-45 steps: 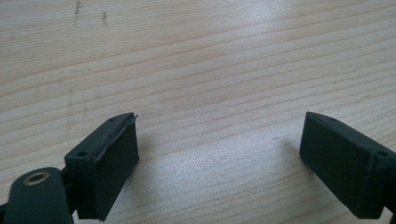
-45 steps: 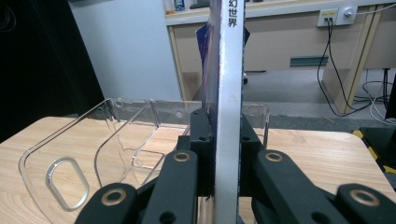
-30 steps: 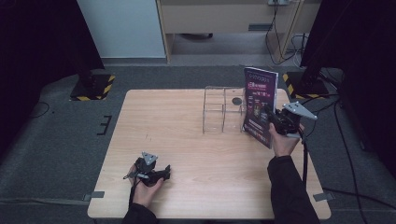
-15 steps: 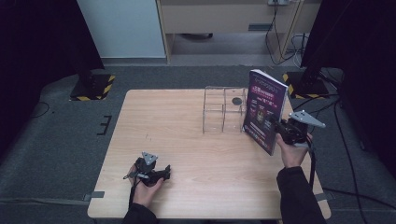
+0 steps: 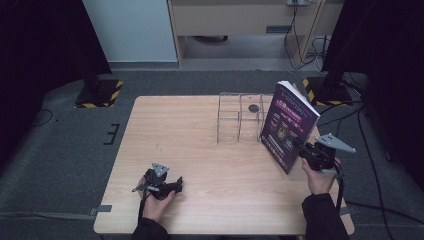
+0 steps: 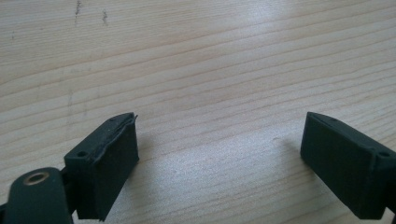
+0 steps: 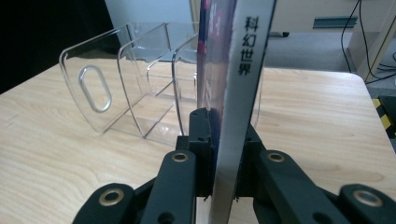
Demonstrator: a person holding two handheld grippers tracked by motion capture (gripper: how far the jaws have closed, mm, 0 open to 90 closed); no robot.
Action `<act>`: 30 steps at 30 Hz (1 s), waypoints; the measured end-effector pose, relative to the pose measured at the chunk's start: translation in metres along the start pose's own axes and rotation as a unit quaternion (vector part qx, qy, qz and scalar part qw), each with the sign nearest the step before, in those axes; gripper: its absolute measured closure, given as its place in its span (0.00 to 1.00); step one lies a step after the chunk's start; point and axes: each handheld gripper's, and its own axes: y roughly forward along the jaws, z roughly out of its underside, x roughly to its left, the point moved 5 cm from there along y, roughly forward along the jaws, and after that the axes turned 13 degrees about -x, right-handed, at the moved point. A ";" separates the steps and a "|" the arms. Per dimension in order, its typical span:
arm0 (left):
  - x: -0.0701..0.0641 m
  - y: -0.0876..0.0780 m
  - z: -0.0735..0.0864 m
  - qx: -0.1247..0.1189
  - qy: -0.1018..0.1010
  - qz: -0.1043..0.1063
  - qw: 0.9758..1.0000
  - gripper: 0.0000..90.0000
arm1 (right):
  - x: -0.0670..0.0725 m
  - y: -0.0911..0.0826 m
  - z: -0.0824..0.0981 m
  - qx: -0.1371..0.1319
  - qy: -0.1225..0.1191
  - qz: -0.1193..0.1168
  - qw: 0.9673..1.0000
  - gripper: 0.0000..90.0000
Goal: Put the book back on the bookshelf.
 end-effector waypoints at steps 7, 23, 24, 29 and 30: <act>0.000 0.000 0.000 0.000 0.000 0.000 1.000 0.11 | 0.000 -0.008 0.009 0.010 0.004 -0.002 1.000 0.91; 0.000 0.000 0.000 0.000 0.000 0.000 1.000 0.11 | 0.000 -0.011 -0.014 -0.016 0.003 0.004 1.000 0.85; 0.000 0.000 0.000 0.000 0.000 0.000 1.000 0.11 | 0.000 -0.011 -0.017 -0.018 0.004 0.005 1.000 0.85; 0.000 0.000 0.000 0.000 0.000 0.000 1.000 0.11 | 0.002 -0.010 -0.028 -0.017 0.003 0.009 1.000 0.89; 0.000 0.000 0.000 0.000 0.000 0.000 1.000 0.11 | 0.003 -0.009 -0.028 -0.017 0.011 0.010 1.000 0.90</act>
